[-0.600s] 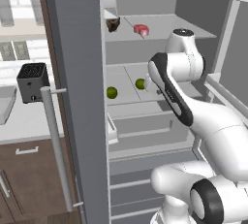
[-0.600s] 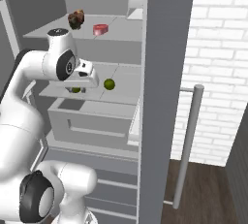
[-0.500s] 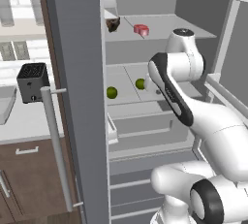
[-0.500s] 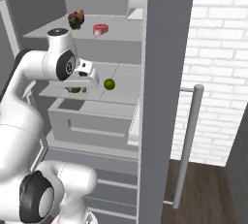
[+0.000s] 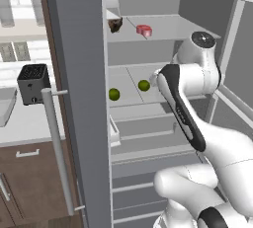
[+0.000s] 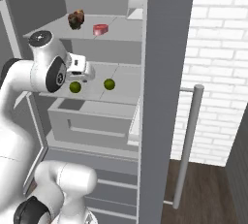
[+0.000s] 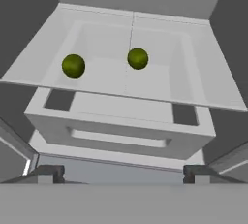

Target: Place one lime and one steak in each tupperware on the nearby counter, to pack two identical lunches.

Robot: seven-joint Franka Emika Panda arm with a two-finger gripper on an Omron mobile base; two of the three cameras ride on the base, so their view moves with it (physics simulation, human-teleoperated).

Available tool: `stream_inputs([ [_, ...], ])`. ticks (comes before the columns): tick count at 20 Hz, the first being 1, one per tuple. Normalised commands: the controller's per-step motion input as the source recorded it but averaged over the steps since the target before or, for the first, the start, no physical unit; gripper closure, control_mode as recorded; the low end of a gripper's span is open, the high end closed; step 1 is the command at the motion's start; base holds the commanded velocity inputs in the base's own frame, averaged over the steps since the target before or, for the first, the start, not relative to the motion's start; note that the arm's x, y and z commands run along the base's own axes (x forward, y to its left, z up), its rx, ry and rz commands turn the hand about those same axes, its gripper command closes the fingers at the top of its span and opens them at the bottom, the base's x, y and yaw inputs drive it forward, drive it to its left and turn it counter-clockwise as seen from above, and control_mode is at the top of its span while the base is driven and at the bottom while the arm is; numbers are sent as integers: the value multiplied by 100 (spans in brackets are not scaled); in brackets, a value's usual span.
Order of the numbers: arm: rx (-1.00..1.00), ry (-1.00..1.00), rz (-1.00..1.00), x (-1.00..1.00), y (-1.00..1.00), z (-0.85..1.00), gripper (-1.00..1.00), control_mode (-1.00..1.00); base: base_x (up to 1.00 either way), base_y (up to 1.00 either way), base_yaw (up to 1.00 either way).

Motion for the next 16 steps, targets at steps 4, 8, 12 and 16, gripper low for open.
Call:
stream_inputs([
  [4,3,-48,0,-22,7,74,-100,-100,0,0,0],
  [8,12,-26,0,-1,12,80,-100,-100,0,0,0],
  [12,9,-20,-4,0,15,78,-100,-100,0,0,0],
  [16,6,-7,0,0,48,52,-100,-100,0,0,0],
])
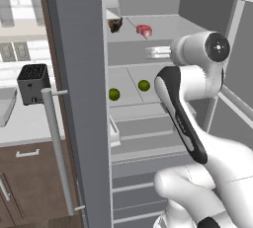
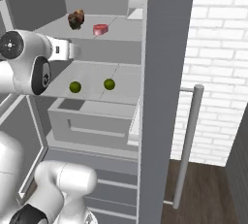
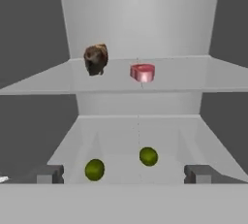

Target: Place one lime and one steak in each tupperware on the nearby counter, to pack two identical lunches.

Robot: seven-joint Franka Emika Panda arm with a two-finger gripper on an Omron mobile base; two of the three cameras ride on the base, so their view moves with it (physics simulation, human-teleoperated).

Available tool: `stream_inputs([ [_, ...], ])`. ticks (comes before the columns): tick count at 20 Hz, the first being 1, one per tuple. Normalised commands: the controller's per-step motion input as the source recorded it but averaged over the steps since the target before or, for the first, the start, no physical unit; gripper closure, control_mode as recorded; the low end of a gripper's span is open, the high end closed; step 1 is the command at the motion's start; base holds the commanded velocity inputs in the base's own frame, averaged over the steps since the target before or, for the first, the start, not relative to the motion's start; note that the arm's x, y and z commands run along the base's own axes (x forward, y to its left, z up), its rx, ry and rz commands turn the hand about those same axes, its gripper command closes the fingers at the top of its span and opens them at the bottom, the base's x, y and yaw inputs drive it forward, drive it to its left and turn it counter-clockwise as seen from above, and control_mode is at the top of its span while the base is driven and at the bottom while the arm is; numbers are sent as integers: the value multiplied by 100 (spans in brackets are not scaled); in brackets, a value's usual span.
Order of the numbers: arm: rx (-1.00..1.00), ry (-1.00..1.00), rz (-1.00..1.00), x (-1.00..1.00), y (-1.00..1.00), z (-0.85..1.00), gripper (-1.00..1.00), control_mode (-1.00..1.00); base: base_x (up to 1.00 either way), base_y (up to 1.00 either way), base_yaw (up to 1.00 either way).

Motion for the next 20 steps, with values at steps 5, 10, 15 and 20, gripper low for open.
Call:
stream_inputs([
  [5,6,-1,0,0,42,30,-100,-100,0,0,0],
  [10,12,-1,0,2,0,24,-100,-100,0,0,0],
  [15,4,0,13,10,6,6,-100,-100,0,0,0],
  [20,-4,6,14,25,15,3,-100,-100,0,0,0],
])
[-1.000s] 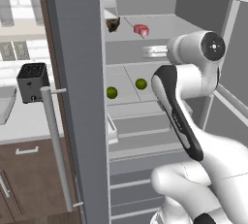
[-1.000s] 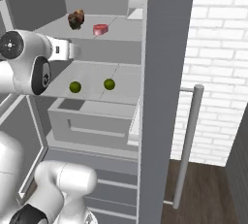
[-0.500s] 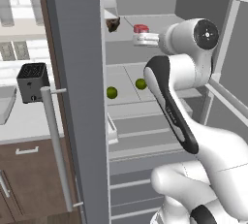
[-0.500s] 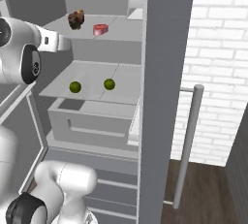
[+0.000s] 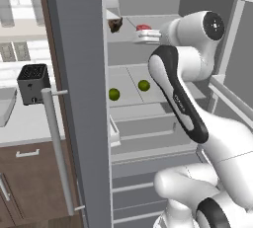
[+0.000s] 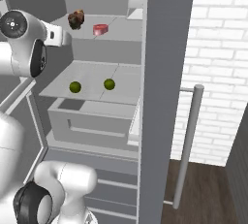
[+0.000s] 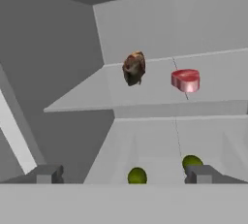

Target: Place one lime and one steak in each tupperware on the nearby counter, to pack two identical lunches.

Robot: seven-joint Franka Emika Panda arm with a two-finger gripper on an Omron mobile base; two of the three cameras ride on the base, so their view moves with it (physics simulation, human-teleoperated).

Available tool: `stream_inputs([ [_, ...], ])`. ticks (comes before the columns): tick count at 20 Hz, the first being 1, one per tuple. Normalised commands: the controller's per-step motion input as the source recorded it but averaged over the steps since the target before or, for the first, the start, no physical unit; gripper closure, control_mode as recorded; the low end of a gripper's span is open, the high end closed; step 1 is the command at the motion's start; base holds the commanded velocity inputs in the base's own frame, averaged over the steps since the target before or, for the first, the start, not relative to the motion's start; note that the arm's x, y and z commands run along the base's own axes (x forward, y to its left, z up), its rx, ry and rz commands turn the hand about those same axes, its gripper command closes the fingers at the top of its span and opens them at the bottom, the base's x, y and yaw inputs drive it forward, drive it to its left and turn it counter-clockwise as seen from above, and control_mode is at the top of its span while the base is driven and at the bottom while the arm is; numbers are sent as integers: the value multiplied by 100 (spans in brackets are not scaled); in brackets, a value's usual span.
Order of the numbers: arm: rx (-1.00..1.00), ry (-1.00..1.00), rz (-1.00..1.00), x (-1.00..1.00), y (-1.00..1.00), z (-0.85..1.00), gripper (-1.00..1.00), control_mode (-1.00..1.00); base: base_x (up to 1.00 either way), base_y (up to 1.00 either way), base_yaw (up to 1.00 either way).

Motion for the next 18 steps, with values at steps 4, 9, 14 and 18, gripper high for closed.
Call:
stream_inputs([
  [4,-4,4,1,43,6,14,-100,-100,0,0,0],
  [9,0,3,0,61,1,2,-100,-100,0,0,0],
  [14,0,2,0,55,11,0,-100,-100,0,0,0],
  [18,0,9,0,56,29,0,-100,-100,0,0,0],
])
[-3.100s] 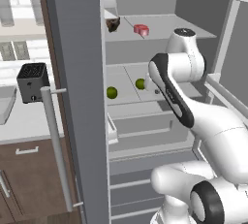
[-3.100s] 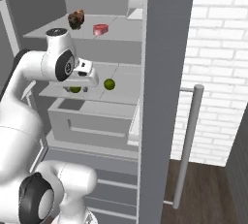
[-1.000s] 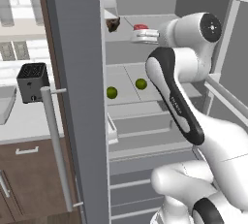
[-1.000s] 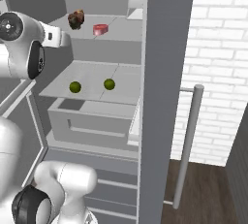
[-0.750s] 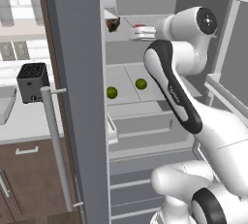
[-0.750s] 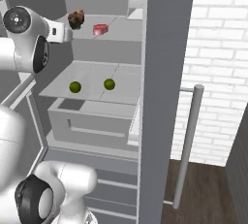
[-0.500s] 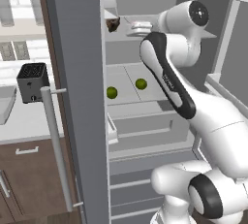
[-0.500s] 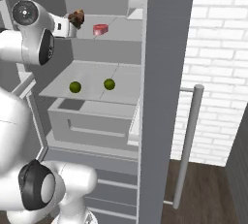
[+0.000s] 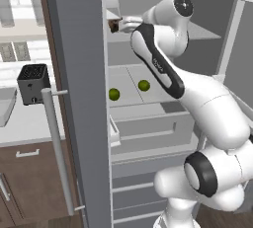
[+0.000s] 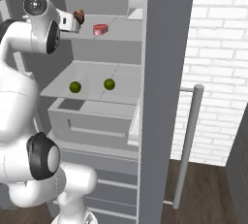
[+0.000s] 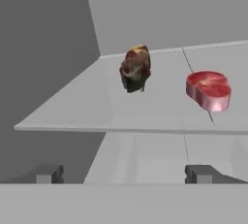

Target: Place one lime and one steak in each tupperware on the nearby counter, to pack two identical lunches.

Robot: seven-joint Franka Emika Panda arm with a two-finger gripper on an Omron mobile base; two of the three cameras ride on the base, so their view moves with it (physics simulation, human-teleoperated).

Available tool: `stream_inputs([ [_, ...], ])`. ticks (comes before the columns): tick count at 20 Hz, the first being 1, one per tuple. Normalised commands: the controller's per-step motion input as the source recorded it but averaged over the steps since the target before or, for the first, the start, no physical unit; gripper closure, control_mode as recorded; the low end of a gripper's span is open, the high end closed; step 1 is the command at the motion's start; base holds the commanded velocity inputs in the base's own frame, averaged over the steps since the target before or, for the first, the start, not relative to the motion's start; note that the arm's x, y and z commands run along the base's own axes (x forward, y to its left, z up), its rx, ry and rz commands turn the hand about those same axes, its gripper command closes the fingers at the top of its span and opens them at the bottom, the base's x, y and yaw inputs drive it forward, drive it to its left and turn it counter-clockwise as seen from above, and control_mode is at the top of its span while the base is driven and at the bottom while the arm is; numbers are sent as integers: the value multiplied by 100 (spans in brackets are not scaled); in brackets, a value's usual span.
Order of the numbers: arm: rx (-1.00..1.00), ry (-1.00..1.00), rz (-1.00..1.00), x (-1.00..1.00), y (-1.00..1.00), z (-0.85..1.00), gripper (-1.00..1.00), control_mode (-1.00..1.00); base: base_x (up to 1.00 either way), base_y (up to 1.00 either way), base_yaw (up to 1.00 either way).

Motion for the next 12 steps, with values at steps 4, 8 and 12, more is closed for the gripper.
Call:
stream_inputs([
  [4,0,6,-1,49,14,0,-100,-100,0,0,0],
  [8,0,1,0,43,2,0,-100,-100,0,0,0],
  [12,0,0,0,38,1,-4,-100,-100,0,0,0],
])
